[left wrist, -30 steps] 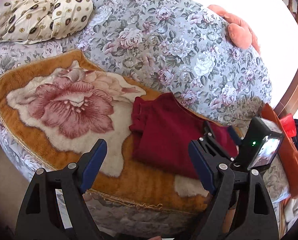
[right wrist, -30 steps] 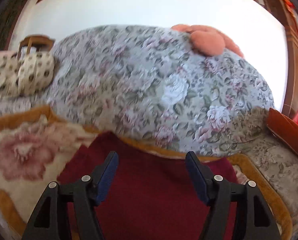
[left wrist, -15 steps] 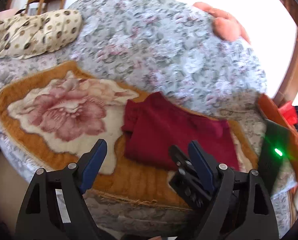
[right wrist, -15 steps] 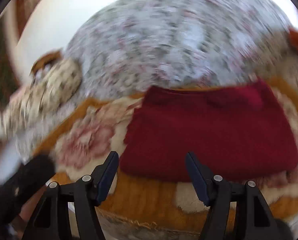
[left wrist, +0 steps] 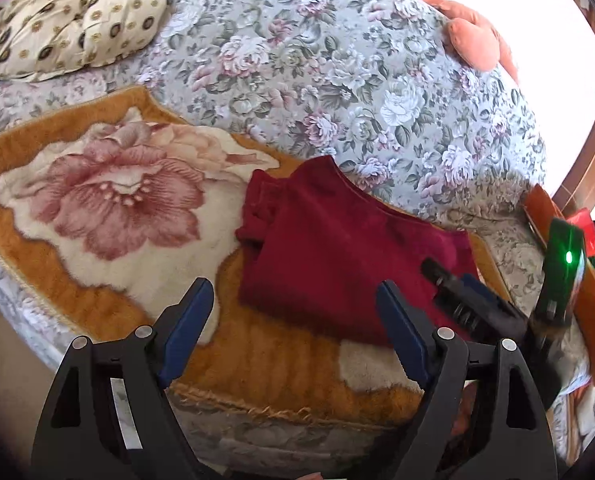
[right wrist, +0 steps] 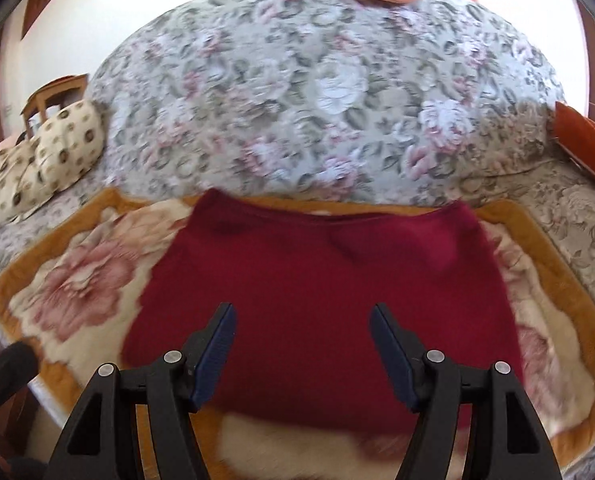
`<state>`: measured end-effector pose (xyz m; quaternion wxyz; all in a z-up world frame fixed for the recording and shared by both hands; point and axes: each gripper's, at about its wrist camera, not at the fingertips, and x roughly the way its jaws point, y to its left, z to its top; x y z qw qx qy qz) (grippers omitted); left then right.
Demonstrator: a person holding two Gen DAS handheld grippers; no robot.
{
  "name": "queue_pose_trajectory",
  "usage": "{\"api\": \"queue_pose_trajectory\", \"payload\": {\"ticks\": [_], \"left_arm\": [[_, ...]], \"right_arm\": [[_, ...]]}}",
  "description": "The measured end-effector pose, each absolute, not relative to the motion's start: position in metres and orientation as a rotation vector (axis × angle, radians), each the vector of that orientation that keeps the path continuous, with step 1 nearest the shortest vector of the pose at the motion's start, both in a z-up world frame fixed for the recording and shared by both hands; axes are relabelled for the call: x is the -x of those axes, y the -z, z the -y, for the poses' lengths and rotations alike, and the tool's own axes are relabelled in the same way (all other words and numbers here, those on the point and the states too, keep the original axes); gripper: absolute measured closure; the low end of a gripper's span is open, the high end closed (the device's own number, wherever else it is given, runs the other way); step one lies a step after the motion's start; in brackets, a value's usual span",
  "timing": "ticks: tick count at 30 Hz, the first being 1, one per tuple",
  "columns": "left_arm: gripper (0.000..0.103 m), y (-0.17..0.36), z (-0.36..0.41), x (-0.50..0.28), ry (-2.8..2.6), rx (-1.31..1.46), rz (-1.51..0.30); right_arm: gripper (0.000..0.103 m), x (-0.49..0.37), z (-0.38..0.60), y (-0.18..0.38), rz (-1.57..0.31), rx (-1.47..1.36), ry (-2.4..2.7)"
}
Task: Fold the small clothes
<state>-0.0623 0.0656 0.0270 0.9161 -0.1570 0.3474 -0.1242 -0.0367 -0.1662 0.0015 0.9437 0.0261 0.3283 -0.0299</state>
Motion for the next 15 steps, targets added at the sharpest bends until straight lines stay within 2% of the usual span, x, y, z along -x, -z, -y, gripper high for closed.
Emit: {"api": "queue_pose_trajectory", "payload": {"ticks": [5, 15], "left_arm": [[0.02, -0.01, -0.044, 0.036, 0.278, 0.333, -0.759], [0.02, -0.008, 0.006, -0.052, 0.284, 0.122, -0.729]], "right_arm": [[0.036, 0.016, 0.227, 0.025, -0.759, -0.36, 0.092], [0.036, 0.033, 0.248, 0.029, -0.71, -0.494, 0.088]]}}
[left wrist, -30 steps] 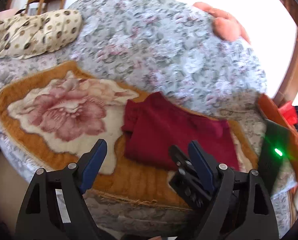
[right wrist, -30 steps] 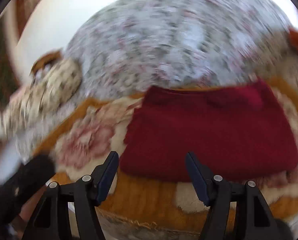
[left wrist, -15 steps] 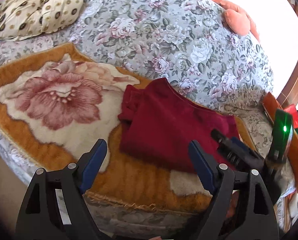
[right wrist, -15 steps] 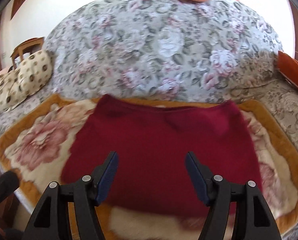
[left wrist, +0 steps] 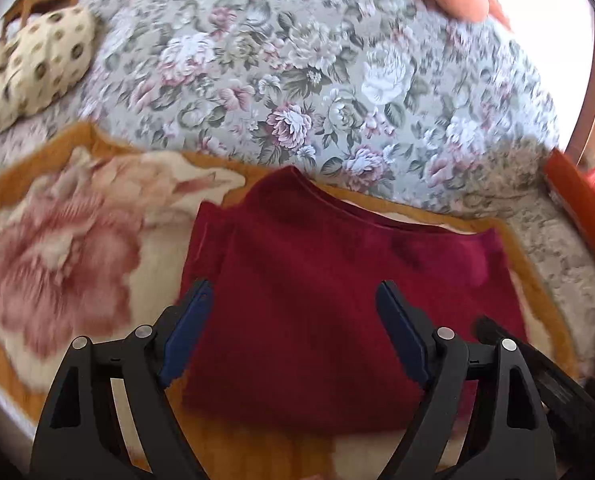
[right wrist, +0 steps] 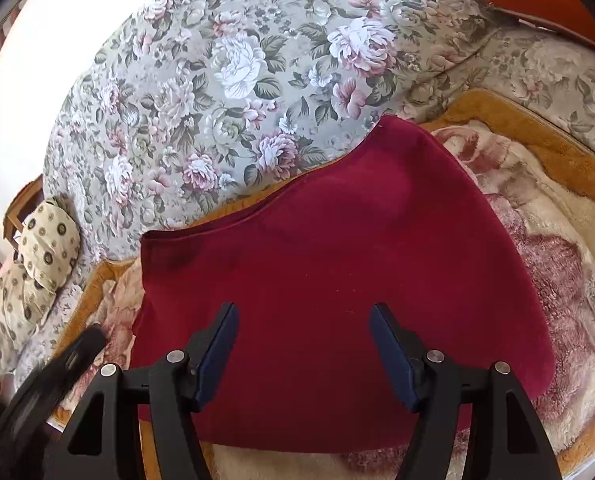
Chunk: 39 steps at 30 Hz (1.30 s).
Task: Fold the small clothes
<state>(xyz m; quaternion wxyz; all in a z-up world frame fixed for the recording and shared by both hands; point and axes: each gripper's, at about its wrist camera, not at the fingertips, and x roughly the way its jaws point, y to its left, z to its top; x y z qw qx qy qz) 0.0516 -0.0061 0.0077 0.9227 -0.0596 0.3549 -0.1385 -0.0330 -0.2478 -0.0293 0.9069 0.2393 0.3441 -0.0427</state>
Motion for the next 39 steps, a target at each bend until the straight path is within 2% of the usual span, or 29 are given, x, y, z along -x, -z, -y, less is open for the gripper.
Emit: {"api": "queue_pose_trajectory", "payload": {"ticks": [6, 8, 10, 11, 13, 16, 17, 29, 39], "left_arm": [[0.02, 0.016, 0.018, -0.121, 0.232, 0.009, -0.785], [0.019, 0.035, 0.029, -0.145, 0.301, -0.002, -0.905], [0.015, 0.055, 0.036, -0.157, 0.319, -0.026, -0.978], [0.009, 0.063, 0.037, -0.156, 0.318, -0.042, -0.946], [0.007, 0.066, 0.036, -0.145, 0.317, -0.055, -0.866], [0.004, 0.064, 0.035, -0.148, 0.305, -0.046, -0.878], [0.001, 0.064, 0.036, -0.151, 0.292, -0.05, -0.888], [0.001, 0.067, 0.04, -0.148, 0.288, -0.038, -0.846], [0.0, 0.067, 0.039, -0.147, 0.288, -0.037, -0.847]], "right_arm": [[0.036, 0.031, 0.25, 0.033, -0.72, -0.529, 0.066], [0.036, 0.033, 0.249, 0.032, -0.709, -0.527, 0.063], [0.036, 0.034, 0.248, 0.032, -0.706, -0.529, 0.057], [0.036, 0.033, 0.248, 0.033, -0.71, -0.53, 0.057], [0.036, 0.032, 0.248, 0.034, -0.717, -0.533, 0.057], [0.036, 0.034, 0.248, 0.034, -0.716, -0.541, 0.057], [0.036, 0.036, 0.249, 0.034, -0.711, -0.546, 0.055], [0.036, 0.036, 0.265, 0.043, -0.703, -0.689, 0.059], [0.036, 0.036, 0.268, 0.045, -0.719, -0.687, 0.077]]}}
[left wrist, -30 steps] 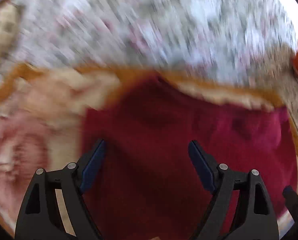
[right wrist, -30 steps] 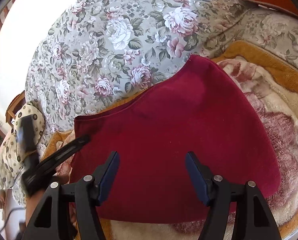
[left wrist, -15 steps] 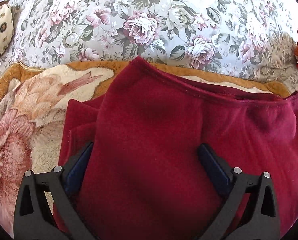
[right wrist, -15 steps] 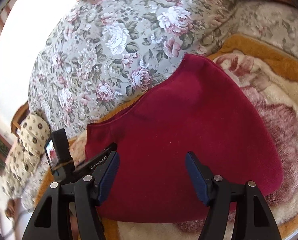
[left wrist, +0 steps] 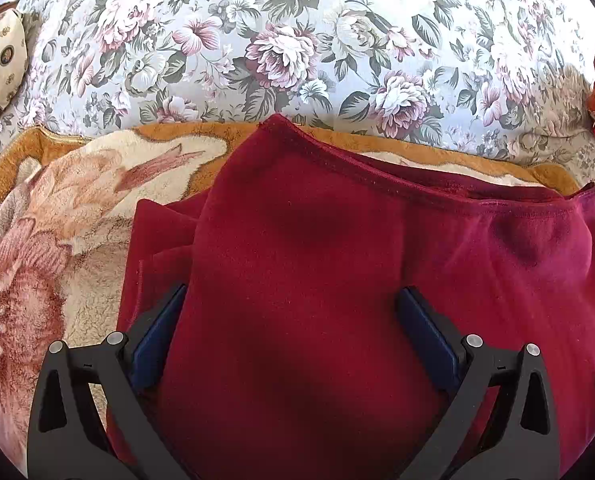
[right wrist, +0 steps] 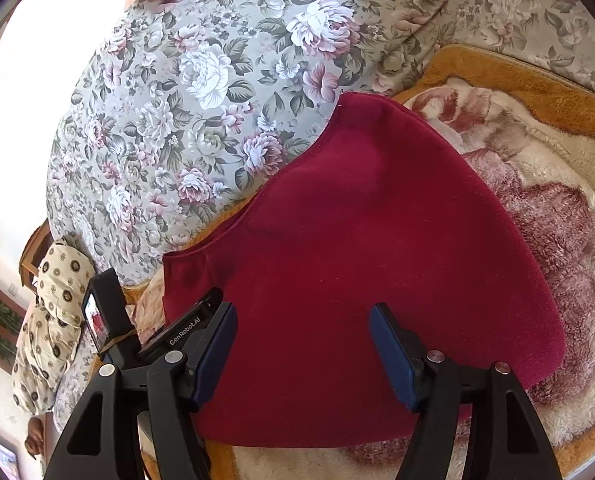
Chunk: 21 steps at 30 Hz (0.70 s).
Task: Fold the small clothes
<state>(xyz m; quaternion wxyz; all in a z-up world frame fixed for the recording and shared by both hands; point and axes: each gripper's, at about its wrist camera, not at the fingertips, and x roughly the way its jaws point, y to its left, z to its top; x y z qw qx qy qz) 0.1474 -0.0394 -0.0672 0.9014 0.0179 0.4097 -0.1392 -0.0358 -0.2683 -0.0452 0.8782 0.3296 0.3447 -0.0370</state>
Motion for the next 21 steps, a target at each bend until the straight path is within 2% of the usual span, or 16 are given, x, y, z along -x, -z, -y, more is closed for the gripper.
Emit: {"api": "queue_pose_trajectory", "payload": {"ticks": [21], "left_arm": [[0.001, 0.0674, 0.0393, -0.1481, 0.287, -0.036, -0.85]], "right_arm": [[0.036, 0.0341, 0.2681, 0.046, -0.75, -0.65, 0.113]]}}
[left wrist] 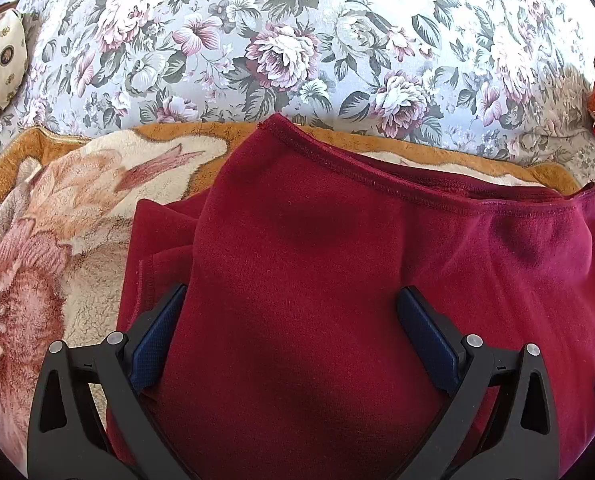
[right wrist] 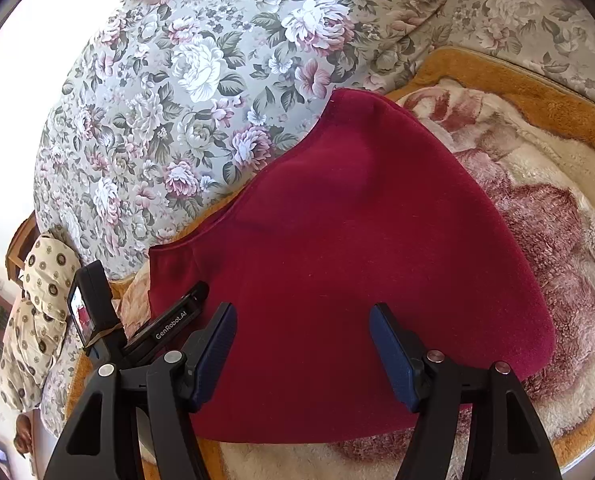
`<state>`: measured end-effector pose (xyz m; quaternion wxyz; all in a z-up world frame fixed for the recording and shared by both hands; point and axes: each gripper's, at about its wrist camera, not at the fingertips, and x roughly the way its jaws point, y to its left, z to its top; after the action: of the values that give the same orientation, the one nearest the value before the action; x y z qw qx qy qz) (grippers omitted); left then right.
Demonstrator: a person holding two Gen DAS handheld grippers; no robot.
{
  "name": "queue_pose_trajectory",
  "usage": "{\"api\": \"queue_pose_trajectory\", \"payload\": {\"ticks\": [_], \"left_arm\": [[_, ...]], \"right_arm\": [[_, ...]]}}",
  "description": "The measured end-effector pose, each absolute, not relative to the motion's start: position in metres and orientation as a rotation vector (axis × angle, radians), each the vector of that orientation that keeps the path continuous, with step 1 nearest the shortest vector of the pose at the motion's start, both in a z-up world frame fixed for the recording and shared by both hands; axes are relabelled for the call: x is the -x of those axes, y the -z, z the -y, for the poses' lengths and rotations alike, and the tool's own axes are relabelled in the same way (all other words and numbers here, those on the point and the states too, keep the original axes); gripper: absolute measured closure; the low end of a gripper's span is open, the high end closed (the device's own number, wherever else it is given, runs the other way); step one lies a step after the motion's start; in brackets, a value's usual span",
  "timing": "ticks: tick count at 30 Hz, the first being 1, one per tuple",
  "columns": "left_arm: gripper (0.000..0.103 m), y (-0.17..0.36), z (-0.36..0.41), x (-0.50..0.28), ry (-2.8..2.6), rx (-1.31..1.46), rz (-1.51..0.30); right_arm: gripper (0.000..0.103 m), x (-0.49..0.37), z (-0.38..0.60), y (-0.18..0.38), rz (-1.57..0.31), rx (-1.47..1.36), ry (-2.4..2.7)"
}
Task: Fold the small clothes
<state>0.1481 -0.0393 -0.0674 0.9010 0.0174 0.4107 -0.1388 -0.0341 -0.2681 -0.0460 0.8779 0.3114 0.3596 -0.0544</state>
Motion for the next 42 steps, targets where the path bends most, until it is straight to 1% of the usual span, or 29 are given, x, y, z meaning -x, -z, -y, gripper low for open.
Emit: {"api": "queue_pose_trajectory", "payload": {"ticks": [10, 13, 15, 18, 23, 29, 35, 42], "left_arm": [[0.0, 0.067, 0.039, -0.148, 0.287, -0.036, -0.851], [0.001, 0.067, 0.039, -0.147, 0.287, -0.036, -0.851], [0.001, 0.067, 0.039, -0.148, 0.287, -0.035, -0.851], [0.001, 0.067, 0.039, -0.148, 0.287, -0.035, -0.852], [0.001, 0.067, 0.039, -0.148, 0.287, -0.035, -0.853], [0.001, 0.067, 0.039, -0.148, 0.286, -0.033, -0.857], [0.001, 0.067, 0.039, -0.148, 0.286, -0.033, -0.858], [0.001, 0.068, 0.039, -0.148, 0.286, -0.032, -0.858]], "right_arm": [[0.036, 0.023, 0.263, 0.045, -0.765, -0.597, 0.117], [0.036, 0.016, 0.258, 0.035, -0.7, -0.562, 0.099], [0.036, 0.01, 0.255, 0.036, -0.683, -0.579, 0.072], [0.036, 0.003, 0.252, 0.044, -0.737, -0.596, 0.089], [0.036, 0.011, 0.257, 0.051, -0.742, -0.771, 0.095], [0.036, 0.01, 0.219, 0.032, -0.657, -0.65, 0.015], [0.036, -0.002, 0.23, 0.053, -0.735, -0.704, 0.026], [0.036, -0.003, 0.23, 0.056, -0.746, -0.671, 0.02]]}}
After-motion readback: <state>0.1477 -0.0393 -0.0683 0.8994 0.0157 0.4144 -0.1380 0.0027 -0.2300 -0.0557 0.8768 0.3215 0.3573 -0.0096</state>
